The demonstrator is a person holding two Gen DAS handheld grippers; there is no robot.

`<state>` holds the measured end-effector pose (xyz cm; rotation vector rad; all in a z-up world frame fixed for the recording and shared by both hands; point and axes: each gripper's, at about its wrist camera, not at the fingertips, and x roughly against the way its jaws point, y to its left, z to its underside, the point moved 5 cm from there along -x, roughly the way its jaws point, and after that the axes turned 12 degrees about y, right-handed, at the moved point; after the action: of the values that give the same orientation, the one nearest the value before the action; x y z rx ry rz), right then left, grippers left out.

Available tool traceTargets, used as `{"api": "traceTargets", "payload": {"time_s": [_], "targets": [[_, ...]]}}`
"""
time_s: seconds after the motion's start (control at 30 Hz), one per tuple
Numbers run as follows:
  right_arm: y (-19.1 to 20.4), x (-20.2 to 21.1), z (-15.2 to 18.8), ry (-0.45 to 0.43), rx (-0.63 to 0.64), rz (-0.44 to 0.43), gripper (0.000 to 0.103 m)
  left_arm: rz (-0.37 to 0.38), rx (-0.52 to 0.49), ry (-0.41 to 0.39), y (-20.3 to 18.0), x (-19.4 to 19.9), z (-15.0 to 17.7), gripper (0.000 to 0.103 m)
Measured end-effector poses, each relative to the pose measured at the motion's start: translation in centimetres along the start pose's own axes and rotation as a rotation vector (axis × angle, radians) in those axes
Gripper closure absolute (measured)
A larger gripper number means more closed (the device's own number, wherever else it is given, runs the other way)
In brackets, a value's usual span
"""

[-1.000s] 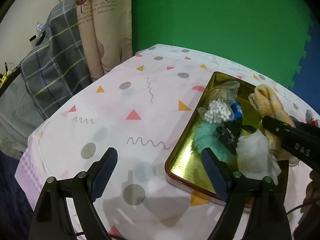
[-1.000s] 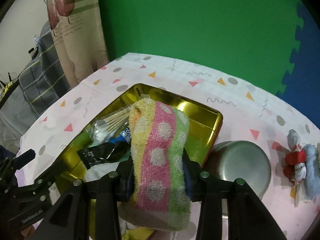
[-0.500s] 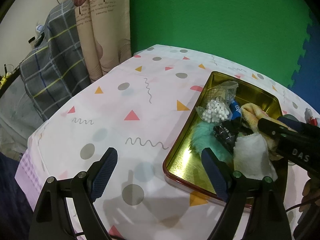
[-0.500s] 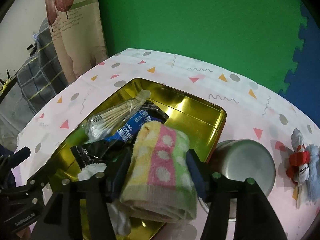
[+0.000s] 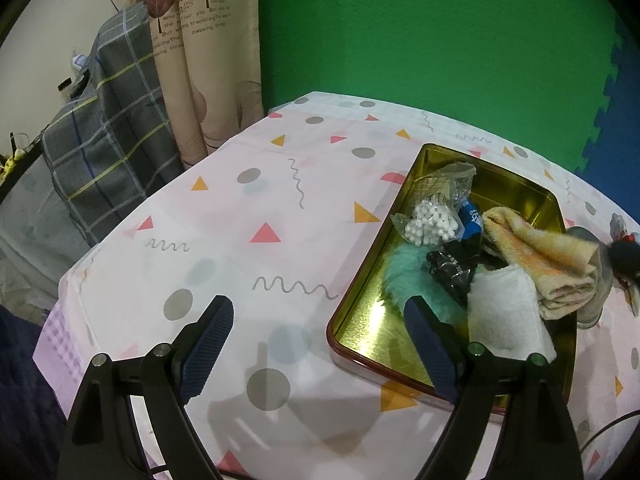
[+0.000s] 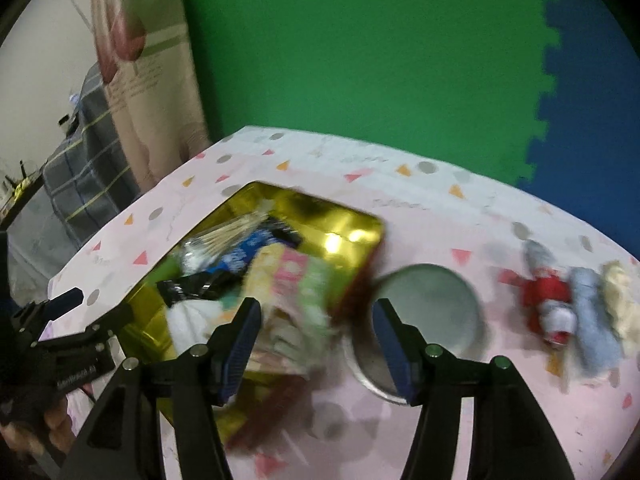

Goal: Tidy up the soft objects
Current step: 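Grasp the cream scrunchie on the blue towel with the right gripper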

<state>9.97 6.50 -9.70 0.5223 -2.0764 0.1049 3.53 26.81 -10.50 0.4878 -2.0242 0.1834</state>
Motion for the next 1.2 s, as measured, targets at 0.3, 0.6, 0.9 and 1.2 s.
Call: {"api": "traceTargets", "payload": {"time_s": [0.3, 0.6, 0.9, 1.2], "targets": [[-11.7, 5.4, 1.3, -0.078, -0.158, 0.175, 0.043, -0.021, -0.008, -0.021, -0.2, 0.4, 0.1, 0.018], [-21.3, 5.4, 1.7, -0.059, -0.279, 0.299, 0.043, -0.049, -0.022, -0.037, -0.5, 0.5, 0.2, 0.018], [-24.9, 1.9, 2.0, -0.014, -0.307, 0.304, 0.043, -0.056, -0.039, -0.076, -0.7, 1.0, 0.2, 0.016], [-25.7, 1.0, 3.2, -0.053, -0.328, 0.250, 0.059, -0.078, -0.086, -0.088, -2.3, 1.8, 0.2, 0.016]]}}
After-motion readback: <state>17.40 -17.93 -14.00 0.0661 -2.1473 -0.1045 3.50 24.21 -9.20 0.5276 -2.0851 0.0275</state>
